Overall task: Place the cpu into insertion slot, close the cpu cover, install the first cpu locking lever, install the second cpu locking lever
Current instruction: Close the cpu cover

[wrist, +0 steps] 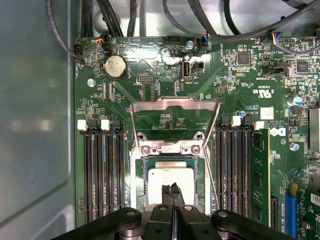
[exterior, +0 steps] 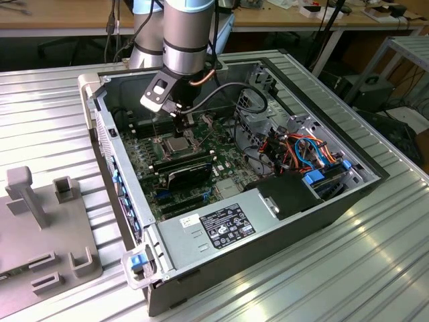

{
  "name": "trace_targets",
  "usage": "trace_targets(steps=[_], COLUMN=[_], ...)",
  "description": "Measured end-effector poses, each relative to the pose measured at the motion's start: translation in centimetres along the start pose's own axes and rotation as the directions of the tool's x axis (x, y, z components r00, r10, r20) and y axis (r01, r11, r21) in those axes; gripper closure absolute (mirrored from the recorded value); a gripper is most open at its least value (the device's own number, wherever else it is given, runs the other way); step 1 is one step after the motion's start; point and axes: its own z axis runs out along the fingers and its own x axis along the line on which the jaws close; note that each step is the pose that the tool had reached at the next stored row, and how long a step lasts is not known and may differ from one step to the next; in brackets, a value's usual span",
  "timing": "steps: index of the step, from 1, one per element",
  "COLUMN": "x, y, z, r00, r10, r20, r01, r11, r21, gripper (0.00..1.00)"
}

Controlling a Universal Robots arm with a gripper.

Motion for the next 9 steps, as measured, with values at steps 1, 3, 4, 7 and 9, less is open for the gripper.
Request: trace_targets(steps=[1, 3, 4, 7, 9], x=[0.0, 0.0, 0.0, 0.0, 0.0], y=[0.0, 0.0, 0.0, 0.0, 0.0], z=[0.0, 0.0, 0.0, 0.0, 0.0], r00=[1.0, 1.0, 1.0, 1.0, 1.0], r10=[0.0, 0.0, 0.0, 0.0, 0.0], r20=[0.0, 0.0, 0.0, 0.0, -0.0001], r01=[0.0, 0.0, 0.0, 0.0, 0.0], r11=[1.0, 1.0, 1.0, 1.0, 1.0], r21=[0.0, 0.0, 0.0, 0.0, 0.0], gripper=[0.89, 0.89, 0.89, 0.89, 0.89])
